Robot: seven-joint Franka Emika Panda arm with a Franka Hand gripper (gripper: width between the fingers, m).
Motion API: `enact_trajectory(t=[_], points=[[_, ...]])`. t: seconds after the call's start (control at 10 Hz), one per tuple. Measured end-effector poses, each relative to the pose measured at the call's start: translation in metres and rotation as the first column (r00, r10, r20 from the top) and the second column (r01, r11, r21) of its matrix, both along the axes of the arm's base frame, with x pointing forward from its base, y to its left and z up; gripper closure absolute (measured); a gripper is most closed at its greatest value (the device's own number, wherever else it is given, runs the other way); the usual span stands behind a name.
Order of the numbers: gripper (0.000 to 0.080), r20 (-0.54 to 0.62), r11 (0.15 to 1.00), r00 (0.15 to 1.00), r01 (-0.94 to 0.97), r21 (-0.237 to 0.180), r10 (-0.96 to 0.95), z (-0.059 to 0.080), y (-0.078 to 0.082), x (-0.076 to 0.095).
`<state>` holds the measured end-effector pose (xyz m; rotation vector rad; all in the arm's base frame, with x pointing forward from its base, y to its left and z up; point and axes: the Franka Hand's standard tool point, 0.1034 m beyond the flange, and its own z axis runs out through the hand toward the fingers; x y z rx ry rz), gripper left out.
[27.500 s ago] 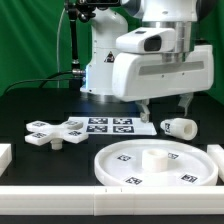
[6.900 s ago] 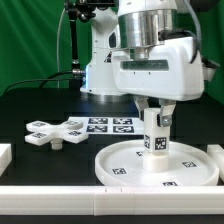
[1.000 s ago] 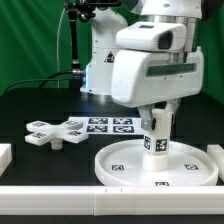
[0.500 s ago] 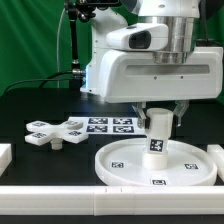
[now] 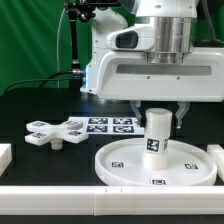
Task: Assemble round table
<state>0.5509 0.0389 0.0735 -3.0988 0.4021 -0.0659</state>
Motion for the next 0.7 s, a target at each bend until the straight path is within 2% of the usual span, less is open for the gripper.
enact_trajectory(t=[0.2, 0.4, 0.7], points=[[0.0391, -0.012, 0.961, 0.961, 0.275, 0.034, -0.275, -0.0011, 0.0012, -0.0023], [0.039, -0.028, 0.885, 0.887, 0.462, 0.053, -0.462, -0.0013, 0.0015, -0.0023], [0.039, -0.061, 0.653, 0.657, 0.754, 0.066, -0.752, -0.0019, 0.0033, -0.0022]])
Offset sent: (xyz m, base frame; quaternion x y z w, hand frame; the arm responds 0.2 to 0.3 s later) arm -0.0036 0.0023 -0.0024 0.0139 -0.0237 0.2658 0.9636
